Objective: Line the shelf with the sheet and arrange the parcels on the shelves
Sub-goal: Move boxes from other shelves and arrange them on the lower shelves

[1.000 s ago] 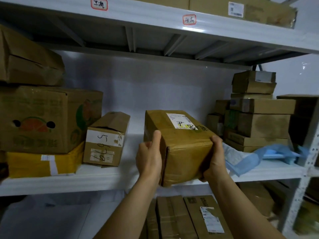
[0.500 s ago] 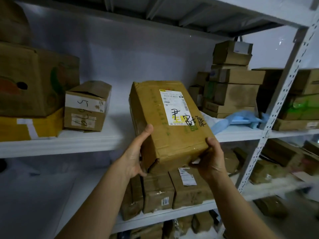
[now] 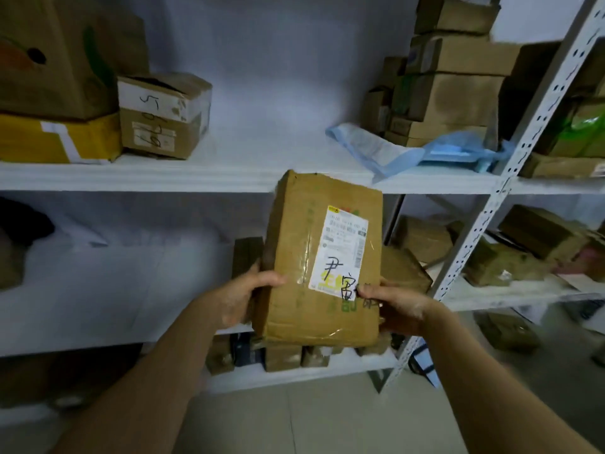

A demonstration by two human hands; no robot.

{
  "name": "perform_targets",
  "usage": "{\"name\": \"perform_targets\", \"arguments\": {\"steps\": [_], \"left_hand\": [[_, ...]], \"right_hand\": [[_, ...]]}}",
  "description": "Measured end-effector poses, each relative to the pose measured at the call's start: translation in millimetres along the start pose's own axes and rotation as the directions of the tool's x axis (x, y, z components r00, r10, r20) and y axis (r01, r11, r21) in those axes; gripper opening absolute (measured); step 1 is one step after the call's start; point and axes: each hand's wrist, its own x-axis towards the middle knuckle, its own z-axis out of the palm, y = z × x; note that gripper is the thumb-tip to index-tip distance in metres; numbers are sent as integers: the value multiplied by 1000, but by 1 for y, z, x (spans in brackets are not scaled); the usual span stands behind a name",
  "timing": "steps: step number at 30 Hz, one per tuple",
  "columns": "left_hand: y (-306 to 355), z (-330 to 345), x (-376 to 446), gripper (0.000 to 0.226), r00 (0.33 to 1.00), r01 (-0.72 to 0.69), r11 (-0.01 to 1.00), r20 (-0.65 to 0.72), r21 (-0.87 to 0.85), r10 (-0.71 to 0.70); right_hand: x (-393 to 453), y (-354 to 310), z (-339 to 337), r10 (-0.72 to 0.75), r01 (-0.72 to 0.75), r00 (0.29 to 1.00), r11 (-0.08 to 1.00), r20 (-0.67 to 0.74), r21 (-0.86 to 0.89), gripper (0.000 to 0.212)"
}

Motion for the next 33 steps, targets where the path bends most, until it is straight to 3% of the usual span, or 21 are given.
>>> {"name": "perform_targets", "arguments": {"steps": [3, 6, 11, 15, 19, 21, 23, 26, 28, 30, 33], "left_hand": [[-43, -14, -5, 109, 982, 171, 985, -74, -6, -171], [-68, -23, -14, 88, 956, 249, 967, -149, -47, -254], [-77, -53, -15, 61, 955, 162, 953, -202, -257, -217], [-74, -92, -4, 50, 913, 89, 965, -366, -247, -178], [-64, -135, 13, 38, 868, -24, 968, -486, -249, -104], [-60, -161, 21, 47, 830, -79, 970, -554, -230, -64], [-60, -192, 31, 64, 800, -69, 974, -595, -216, -75], [-64, -231, 47, 45, 773, -32, 984, -629, -174, -86], [-69, -257, 63, 59, 736, 15, 986, -666, -167, -124], [-72, -275, 81, 64, 735, 44, 979, -657, -197, -166], [-77, -293, 108, 35, 725, 15, 964, -661, -267, -194]], "right_hand": [[5, 31, 15, 128, -125, 990, 990, 52, -68, 87], [21, 42, 32, 203, -197, 977, 975, 60, -100, 71], [53, 31, 66, 235, -222, 968, 966, 85, -132, 62], [95, 20, 94, 258, -247, 963, 960, 74, -130, 78], [143, 7, 131, 194, -189, 978, 979, 73, -75, 43], [170, 3, 153, 176, -172, 980, 984, 98, -42, 39], [199, 4, 178, 179, -179, 979, 984, 93, -10, 38], [239, 9, 208, 200, -201, 977, 979, 69, 16, 36], [264, 8, 222, 166, -167, 985, 986, 50, 23, 30], [292, 7, 230, 80, -81, 997, 996, -18, -35, 28], [333, 4, 237, -51, 17, 989, 972, -137, -234, 31]]}}
